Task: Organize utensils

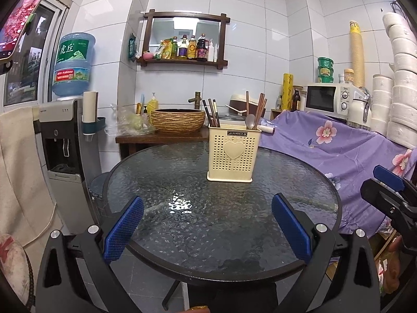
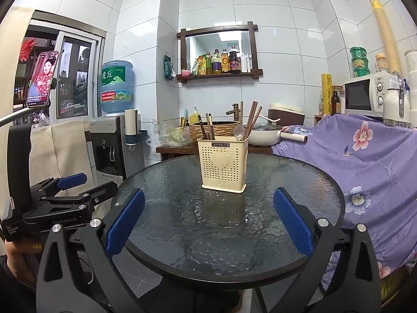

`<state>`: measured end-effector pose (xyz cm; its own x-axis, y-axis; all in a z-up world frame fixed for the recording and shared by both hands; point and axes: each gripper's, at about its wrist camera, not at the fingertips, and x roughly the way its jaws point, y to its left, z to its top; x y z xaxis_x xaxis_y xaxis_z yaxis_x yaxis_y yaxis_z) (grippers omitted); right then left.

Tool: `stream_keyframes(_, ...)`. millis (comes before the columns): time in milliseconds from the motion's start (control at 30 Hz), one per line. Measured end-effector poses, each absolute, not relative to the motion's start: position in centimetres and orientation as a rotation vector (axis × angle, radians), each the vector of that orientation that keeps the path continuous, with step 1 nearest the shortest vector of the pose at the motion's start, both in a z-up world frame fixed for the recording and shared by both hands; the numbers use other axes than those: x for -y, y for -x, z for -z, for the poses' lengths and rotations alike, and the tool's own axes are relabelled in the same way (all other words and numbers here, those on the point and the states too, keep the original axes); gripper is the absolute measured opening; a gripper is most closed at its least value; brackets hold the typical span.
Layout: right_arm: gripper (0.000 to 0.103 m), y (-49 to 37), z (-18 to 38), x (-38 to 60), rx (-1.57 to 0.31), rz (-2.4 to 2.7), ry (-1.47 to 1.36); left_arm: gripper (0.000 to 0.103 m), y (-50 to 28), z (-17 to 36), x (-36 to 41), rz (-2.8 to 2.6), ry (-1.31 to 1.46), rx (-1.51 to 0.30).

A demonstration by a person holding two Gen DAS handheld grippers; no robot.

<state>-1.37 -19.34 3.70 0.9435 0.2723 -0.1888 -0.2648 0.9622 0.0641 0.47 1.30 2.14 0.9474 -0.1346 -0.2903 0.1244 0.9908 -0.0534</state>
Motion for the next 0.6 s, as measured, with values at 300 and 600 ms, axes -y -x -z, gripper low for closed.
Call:
stream_keyframes(300,0.097,1.24,-3.53,19.34,-0.203,-0.271,-0.042,0.097,-0.81,-1.93,-1.49,0.152,0.049,-0.319)
stream_keyframes(600,0.097,1.27,-3.54,19.34,-0.203,-0.27,-0.042,0.097,-1.01,-1.72,-1.47,0.111,0.04,-0.335)
